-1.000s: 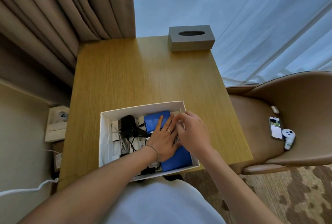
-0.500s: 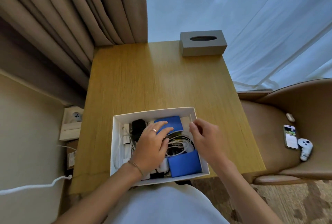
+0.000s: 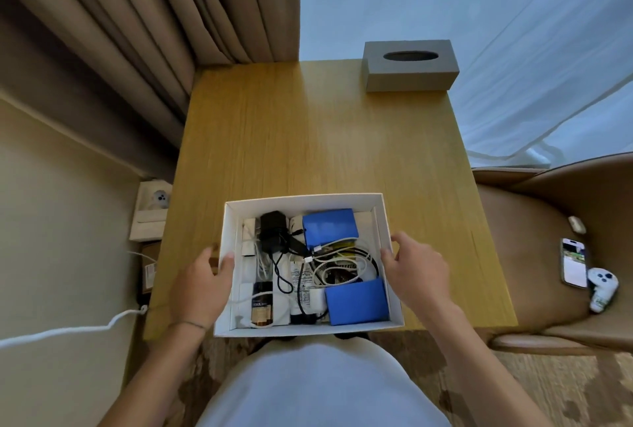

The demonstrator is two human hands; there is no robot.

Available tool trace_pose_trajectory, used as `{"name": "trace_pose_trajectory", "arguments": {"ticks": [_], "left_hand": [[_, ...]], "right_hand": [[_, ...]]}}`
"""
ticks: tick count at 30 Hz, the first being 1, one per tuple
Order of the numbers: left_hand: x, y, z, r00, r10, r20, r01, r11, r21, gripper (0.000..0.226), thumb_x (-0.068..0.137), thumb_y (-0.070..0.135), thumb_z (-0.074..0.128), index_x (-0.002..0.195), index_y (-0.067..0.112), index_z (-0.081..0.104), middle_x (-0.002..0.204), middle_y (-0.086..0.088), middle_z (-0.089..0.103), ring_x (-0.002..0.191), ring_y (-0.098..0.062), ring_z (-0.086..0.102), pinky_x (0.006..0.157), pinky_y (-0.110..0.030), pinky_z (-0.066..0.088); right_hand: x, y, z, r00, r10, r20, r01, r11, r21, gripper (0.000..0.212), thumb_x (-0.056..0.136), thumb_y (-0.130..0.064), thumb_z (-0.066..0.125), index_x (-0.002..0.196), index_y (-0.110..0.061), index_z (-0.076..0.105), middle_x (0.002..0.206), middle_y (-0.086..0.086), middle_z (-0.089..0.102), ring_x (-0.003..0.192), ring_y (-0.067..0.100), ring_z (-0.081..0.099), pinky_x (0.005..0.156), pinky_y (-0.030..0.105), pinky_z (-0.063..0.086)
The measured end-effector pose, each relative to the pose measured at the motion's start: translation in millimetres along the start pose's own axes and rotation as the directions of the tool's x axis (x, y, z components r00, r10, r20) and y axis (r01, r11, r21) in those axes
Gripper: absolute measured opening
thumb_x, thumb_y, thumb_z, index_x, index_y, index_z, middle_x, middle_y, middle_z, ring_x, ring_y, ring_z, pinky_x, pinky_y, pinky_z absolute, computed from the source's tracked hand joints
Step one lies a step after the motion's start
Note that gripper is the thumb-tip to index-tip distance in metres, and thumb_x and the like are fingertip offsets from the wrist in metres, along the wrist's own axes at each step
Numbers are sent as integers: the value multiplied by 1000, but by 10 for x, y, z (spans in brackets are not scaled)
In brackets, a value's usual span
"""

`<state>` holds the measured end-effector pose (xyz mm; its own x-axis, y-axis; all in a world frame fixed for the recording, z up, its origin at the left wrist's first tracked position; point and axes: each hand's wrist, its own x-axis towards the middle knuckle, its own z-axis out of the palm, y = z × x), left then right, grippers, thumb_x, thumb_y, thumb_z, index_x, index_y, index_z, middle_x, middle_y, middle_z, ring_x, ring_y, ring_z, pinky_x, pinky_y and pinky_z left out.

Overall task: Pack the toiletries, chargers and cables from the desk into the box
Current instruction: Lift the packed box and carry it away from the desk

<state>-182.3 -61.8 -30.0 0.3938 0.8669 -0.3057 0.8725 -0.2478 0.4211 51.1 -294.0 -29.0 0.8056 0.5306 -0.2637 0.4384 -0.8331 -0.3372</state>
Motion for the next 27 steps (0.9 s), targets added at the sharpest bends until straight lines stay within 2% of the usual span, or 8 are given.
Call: {"name": "trace_pose_trajectory", "arguments": {"ticks": [1, 3, 5, 8, 10, 17, 22, 27], "left_hand": [[-24, 2, 22, 1000, 3, 14, -2, 999, -33, 50, 98, 53, 43, 106, 11, 67, 65, -2, 58, 56, -20, 52, 52, -29, 36], [-68, 24, 46, 999, 40, -4, -40, 999, -22, 50, 97, 56, 39, 75, 14, 55, 53, -2, 45, 46, -19, 38, 49, -27, 26], [-89, 51, 75, 998, 59, -23, -58, 998, 32, 41, 101, 43, 46, 73, 15, 52, 53, -5, 47, 46, -21, 37, 49, -29, 28], [-64, 84, 88, 997, 40, -62, -38, 999, 25, 41, 103, 26, 51, 65, 12, 44, 51, -4, 38, 48, -20, 30, 51, -29, 23], [-42, 109, 80, 996, 41, -77, -39, 999, 26, 44, 101, 22, 54, 61, 12, 39, 50, -3, 33, 48, -20, 27, 52, -29, 21], [119, 297, 20, 992, 116, -40, -117, 992, -48, 45, 101, 26, 54, 61, 12, 39, 52, -5, 33, 51, -20, 28, 55, -31, 22], [342, 470, -7, 970, 244, -15, -244, 965, -90, 45, 103, 29, 51, 63, 7, 49, 50, -3, 37, 49, -18, 30, 52, -29, 25], [469, 710, -11, 900, 437, 13, -435, 898, -58, 45, 101, 30, 52, 60, 12, 51, 46, 3, 34, 45, -16, 25, 49, -26, 22]], "right_hand": [[7, 3, 2, 1000, 0, 12, 0, 1000, -30, 30, 103, -40, 47, 123, -23, 59, 61, -12, 56, 51, 5, 53, 43, 24, 34], [10, -15, 20, 999, -5, 32, 7, 997, -74, 25, 104, -38, 44, 115, -22, 58, 62, -11, 55, 52, 6, 51, 43, 25, 33], [7, -42, 41, 999, 6, 42, -1, 994, -105, 18, 104, -35, 42, 101, -22, 54, 63, -10, 54, 51, 7, 50, 44, 26, 38], [-2, -40, 72, 999, 0, 47, 5, 995, -101, 25, 105, -31, 39, 84, -22, 46, 63, -7, 52, 50, 11, 45, 50, 30, 46], [6, -6, 84, 999, -7, 44, 10, 998, -62, 28, 106, -29, 38, 80, -21, 44, 61, -6, 50, 50, 12, 41, 49, 31, 42], [-57, 93, 90, 996, 87, -27, -87, 996, 34, 37, 104, -23, 40, 68, -23, 35, 57, -7, 44, 48, 10, 33, 46, 27, 26], [-203, 130, 38, 971, 216, -104, -202, 971, 130, 33, 103, -23, 43, 70, -19, 44, 58, -4, 50, 48, 15, 44, 47, 33, 35], [-504, 74, -43, 909, 376, -177, -337, 916, 217, 33, 102, -22, 45, 70, -17, 45, 60, 0, 52, 53, 20, 50, 49, 38, 40]]}}
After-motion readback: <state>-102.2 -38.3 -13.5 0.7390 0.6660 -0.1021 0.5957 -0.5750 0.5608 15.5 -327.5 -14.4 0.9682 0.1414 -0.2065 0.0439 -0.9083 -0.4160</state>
